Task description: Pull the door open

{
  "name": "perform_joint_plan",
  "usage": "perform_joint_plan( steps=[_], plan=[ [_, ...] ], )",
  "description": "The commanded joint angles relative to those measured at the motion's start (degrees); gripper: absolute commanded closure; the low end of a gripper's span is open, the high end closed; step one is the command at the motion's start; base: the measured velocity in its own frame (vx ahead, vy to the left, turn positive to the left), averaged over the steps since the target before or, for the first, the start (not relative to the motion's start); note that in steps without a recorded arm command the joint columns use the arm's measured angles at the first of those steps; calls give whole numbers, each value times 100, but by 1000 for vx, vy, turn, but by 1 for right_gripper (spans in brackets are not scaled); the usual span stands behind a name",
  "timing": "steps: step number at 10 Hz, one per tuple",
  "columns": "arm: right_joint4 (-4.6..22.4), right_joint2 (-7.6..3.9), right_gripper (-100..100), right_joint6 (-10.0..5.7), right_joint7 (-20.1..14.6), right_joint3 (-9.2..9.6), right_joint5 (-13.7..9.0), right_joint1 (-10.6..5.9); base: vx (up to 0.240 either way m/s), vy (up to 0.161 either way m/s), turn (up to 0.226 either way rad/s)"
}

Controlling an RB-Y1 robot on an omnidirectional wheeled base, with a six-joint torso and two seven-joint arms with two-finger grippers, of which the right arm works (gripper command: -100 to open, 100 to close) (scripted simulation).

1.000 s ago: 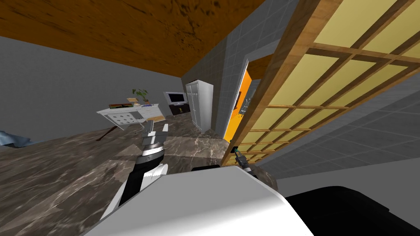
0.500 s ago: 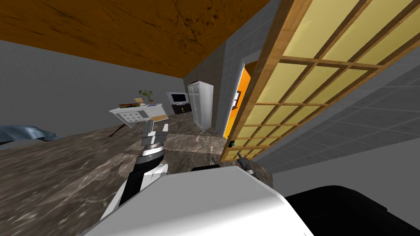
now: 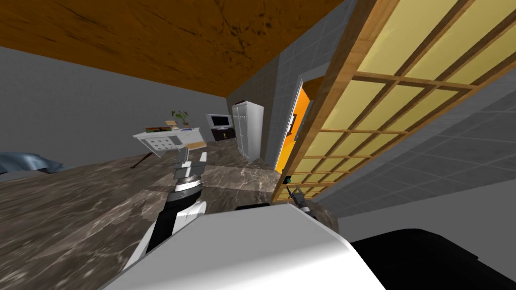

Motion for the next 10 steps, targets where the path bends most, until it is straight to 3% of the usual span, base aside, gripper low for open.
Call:
perform_joint_plan(
  steps=[1,3,4,9,10],
  plan=[
    [14,58,-100,82,48,-51,-16,-93,228,-31,64],
    [-5,65,-100,92,57,-59,-19,-97,178,-35,27],
    [-5,65,100,92,57,-59,-19,-97,-17,9,3],
    [-5,65,100,92,57,-59,-19,-97,-19,1,1],
    [38,23,100,19,11,5,4,-62,-121,-56,118]
  ],
)
